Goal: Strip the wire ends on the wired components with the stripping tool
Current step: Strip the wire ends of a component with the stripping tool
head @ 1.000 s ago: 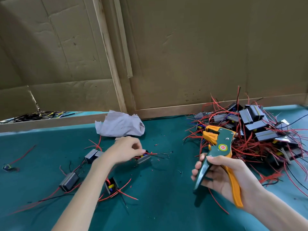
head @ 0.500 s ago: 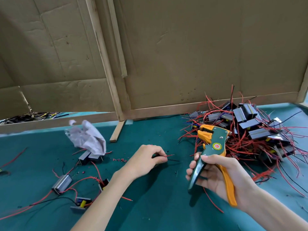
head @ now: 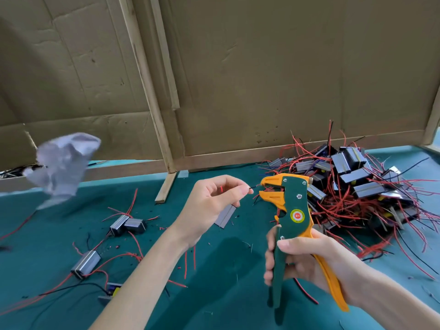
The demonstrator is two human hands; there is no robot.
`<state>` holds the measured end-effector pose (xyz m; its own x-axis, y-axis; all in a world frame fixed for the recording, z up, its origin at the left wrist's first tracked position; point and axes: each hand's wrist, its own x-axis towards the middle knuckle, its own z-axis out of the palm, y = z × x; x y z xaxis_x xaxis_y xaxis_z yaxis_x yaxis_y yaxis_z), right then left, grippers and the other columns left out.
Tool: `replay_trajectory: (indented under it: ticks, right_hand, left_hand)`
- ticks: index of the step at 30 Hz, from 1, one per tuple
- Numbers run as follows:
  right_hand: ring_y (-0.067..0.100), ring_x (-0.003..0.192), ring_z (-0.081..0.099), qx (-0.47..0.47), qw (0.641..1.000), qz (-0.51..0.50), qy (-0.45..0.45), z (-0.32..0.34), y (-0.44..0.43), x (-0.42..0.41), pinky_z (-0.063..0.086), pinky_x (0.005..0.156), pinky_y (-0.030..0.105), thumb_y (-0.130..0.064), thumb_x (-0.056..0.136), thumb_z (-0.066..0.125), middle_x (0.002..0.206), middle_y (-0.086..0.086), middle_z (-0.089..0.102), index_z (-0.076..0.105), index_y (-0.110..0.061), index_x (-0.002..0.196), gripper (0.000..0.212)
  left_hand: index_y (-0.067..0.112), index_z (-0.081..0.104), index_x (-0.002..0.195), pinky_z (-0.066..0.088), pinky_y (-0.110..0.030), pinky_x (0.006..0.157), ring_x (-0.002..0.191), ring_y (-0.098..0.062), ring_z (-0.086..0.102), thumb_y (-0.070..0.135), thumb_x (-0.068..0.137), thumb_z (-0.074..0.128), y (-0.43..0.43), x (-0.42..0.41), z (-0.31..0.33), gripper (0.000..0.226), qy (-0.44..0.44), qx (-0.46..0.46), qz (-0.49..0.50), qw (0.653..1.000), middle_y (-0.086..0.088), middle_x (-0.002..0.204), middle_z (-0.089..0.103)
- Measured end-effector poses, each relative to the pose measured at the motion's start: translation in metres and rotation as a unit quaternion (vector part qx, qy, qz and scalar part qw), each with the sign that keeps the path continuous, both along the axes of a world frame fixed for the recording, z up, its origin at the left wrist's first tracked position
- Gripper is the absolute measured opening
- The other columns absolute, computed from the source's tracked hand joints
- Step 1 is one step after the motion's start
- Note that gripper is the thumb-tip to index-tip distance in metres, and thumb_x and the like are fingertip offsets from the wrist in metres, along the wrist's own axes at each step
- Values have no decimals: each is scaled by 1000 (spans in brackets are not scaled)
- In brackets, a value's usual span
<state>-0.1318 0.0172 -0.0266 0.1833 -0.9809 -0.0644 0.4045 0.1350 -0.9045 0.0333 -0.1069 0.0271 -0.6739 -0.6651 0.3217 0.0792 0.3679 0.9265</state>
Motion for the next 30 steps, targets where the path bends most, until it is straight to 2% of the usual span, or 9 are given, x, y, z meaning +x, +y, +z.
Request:
replay_trajectory:
  ticks: [6, 11, 19, 22, 24, 27, 30]
  right_hand:
    - [40, 73, 64, -21, 999, 27, 19, 4, 3, 4, 54, 73, 50, -15, 71, 72, 78, 27, 61, 65, -3, 83, 19]
    - [40, 73, 64, -28, 998, 36, 37, 2, 4, 3, 54, 74, 50, -16, 73, 72, 79, 27, 61, 64, -1, 85, 20]
    - [40, 70, 64, -22, 997, 29, 71, 3, 5, 1, 55, 70, 47, -18, 72, 74, 75, 27, 61, 64, -2, 81, 21]
    - [38, 63, 63, -14, 996, 15, 89, 3, 7, 1, 54, 65, 45, -21, 71, 76, 69, 25, 59, 64, -8, 75, 18]
    - [34, 52, 59, -9, 995, -7, 98, 1, 9, 3, 52, 57, 39, -26, 70, 79, 60, 23, 57, 63, -11, 70, 22]
    - [25, 35, 46, -6, 987, -99, 125, -9, 9, 7, 42, 42, 25, -39, 63, 82, 45, 18, 46, 51, -7, 56, 45]
    - [27, 36, 48, 32, 987, -120, 100, -15, 2, 8, 44, 41, 27, -42, 52, 88, 47, 18, 46, 49, -6, 54, 53]
  left_hand:
    - [15, 70, 77, 42, -11, 65, 63, -5, 50, 12, 89, 64, 2, 2, 4, 14, -37, -14, 1, 999, 15, 60, 59]
    - [21, 71, 73, 42, -12, 65, 63, -6, 49, 19, 86, 68, 2, 3, 5, 13, -64, -6, -23, 998, 14, 62, 60]
    - [30, 70, 65, 42, -11, 65, 63, -6, 50, 35, 77, 64, 1, 5, 5, 15, -69, -13, -48, 996, 15, 61, 60]
    - [29, 69, 66, 44, -14, 68, 67, -8, 51, 34, 78, 65, 0, 7, 6, 14, -77, -16, -59, 995, 15, 62, 61]
    - [30, 70, 66, 44, -15, 69, 67, -7, 52, 34, 78, 65, -1, 8, 6, 13, -78, -15, -68, 995, 16, 63, 62]
    - [25, 73, 84, 44, -12, 69, 66, -5, 53, 26, 88, 62, -5, 8, 0, 11, -90, -7, -78, 993, 17, 65, 62]
    - [13, 62, 104, 44, -11, 74, 73, -4, 59, 16, 97, 53, -12, 2, -18, 12, -108, 1, -54, 993, 13, 72, 65]
